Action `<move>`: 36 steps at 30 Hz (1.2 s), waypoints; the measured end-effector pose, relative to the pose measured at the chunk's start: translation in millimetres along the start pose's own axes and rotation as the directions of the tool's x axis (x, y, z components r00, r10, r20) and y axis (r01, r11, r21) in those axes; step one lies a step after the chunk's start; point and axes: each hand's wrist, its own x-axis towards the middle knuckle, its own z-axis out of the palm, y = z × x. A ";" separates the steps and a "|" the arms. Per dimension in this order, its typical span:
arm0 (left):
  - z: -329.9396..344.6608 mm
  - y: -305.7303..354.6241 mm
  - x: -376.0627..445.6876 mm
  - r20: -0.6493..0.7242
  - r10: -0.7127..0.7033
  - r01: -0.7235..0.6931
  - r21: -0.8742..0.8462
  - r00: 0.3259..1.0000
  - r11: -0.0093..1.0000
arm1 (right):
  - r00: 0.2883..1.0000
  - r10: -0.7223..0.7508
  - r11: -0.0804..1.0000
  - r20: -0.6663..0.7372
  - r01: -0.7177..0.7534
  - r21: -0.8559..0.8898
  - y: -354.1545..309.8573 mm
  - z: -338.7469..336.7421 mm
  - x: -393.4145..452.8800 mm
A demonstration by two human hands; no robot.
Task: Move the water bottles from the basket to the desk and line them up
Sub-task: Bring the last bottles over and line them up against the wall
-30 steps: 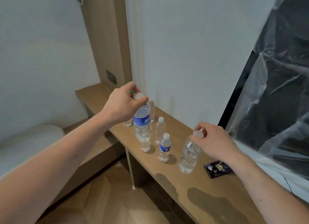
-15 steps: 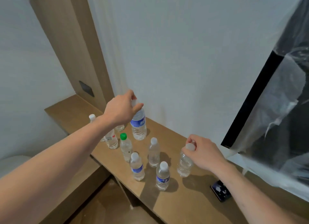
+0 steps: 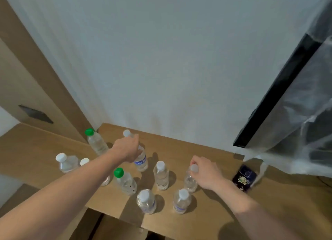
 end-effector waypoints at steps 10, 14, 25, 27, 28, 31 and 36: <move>19.7 -20.9 24.5 0.089 0.174 -0.175 0.000 0.981 0.985 | 0.960 0.276 0.960 -0.050 -0.272 0.068 -27.8 12.3 -7.3; -4.4 -20.7 11.3 0.113 0.209 -0.222 0.119 0.971 0.968 | 0.947 0.314 0.942 -0.071 -0.301 0.150 -29.6 2.2 -31.5; -98.6 138.5 -127.5 -0.312 0.678 -0.708 0.026 0.665 0.706 | 0.847 0.460 0.859 -0.267 -0.347 0.377 33.2 -27.9 -220.0; -98.9 188.7 -160.2 -0.306 0.758 -0.789 0.036 0.576 0.614 | 0.816 0.500 0.845 -0.290 -0.386 0.371 59.0 -29.9 -273.4; -96.1 214.0 -175.8 -0.299 0.791 -0.821 0.043 0.533 0.569 | 0.797 0.521 0.836 -0.304 -0.405 0.371 71.8 -30.7 -301.1; -80.0 287.3 -219.7 -0.280 0.861 -0.884 0.076 0.425 0.461 | 0.726 0.587 0.801 -0.359 -0.455 0.389 110.6 -27.8 -382.1; -48.9 395.7 -300.6 -0.235 0.928 -0.946 0.077 0.291 0.316 | 0.634 0.702 0.705 -0.326 -0.552 0.445 179.6 -9.1 -502.3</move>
